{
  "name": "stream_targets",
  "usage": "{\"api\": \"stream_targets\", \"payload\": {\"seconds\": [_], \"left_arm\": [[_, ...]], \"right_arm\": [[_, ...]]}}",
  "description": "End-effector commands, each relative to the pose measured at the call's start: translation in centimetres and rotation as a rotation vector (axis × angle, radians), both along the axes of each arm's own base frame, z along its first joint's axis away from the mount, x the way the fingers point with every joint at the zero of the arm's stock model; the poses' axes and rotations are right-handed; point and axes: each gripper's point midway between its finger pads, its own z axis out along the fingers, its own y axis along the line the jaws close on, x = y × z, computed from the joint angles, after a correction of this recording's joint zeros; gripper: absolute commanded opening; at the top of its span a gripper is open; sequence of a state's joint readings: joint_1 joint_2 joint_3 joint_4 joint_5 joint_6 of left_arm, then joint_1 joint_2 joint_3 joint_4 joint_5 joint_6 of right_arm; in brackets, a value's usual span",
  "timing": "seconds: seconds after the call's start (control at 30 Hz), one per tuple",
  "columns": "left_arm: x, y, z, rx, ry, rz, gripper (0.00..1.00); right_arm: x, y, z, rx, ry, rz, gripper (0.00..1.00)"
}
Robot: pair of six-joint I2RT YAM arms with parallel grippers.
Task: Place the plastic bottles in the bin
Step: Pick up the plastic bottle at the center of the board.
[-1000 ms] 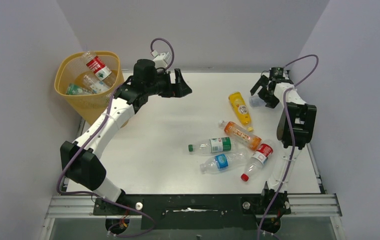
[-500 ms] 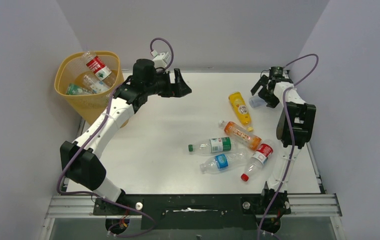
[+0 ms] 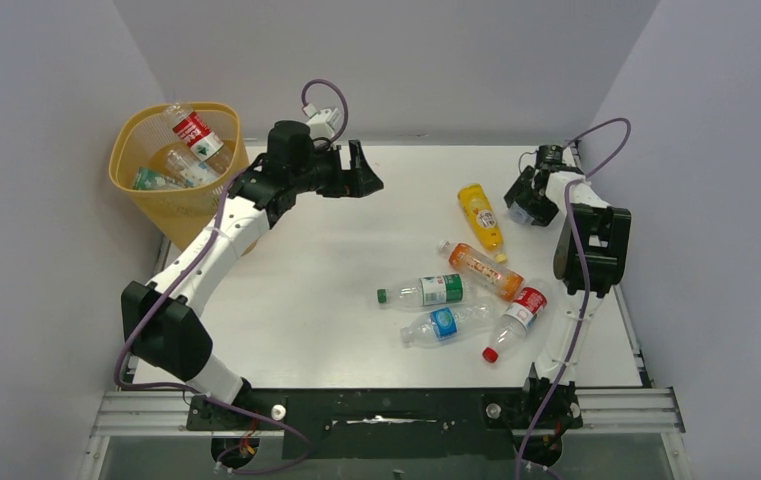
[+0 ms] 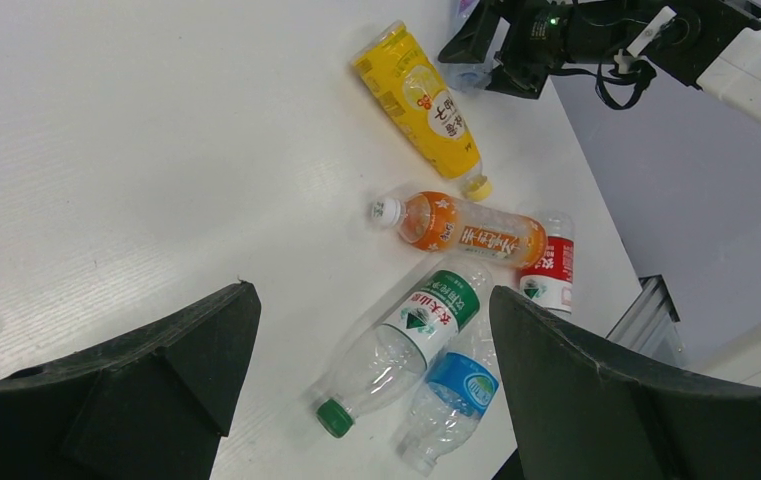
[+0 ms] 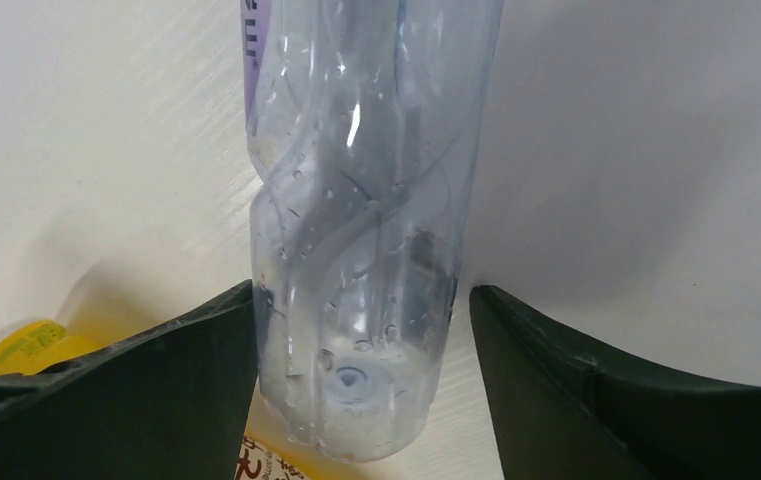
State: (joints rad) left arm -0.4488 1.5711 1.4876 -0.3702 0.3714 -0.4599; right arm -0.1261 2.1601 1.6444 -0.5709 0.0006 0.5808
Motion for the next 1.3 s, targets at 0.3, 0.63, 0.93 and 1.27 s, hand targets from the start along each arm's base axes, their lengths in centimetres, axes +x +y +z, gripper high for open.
{"api": "stream_targets", "payload": {"seconds": [0.3,0.63,0.93,1.27], "left_arm": [[-0.6,0.1,2.4,-0.038,-0.061,-0.014,0.86],[-1.9,-2.0,2.3,-0.136,-0.013,-0.113,0.86],[-2.9,-3.8,2.6,-0.269,0.028,-0.184,0.86],[-3.2,-4.8,5.5,-0.456,0.016,-0.219,0.87]], "right_arm": [[-0.9,-1.8,3.1,-0.113,-0.066,0.012,0.36],[-3.8,3.3,12.8,-0.119,-0.254,0.195,0.37],[-8.2,10.9,20.2,0.112,-0.468,0.453,0.39],[-12.9,20.8,22.1,0.207,-0.577,0.668,0.4]]}}
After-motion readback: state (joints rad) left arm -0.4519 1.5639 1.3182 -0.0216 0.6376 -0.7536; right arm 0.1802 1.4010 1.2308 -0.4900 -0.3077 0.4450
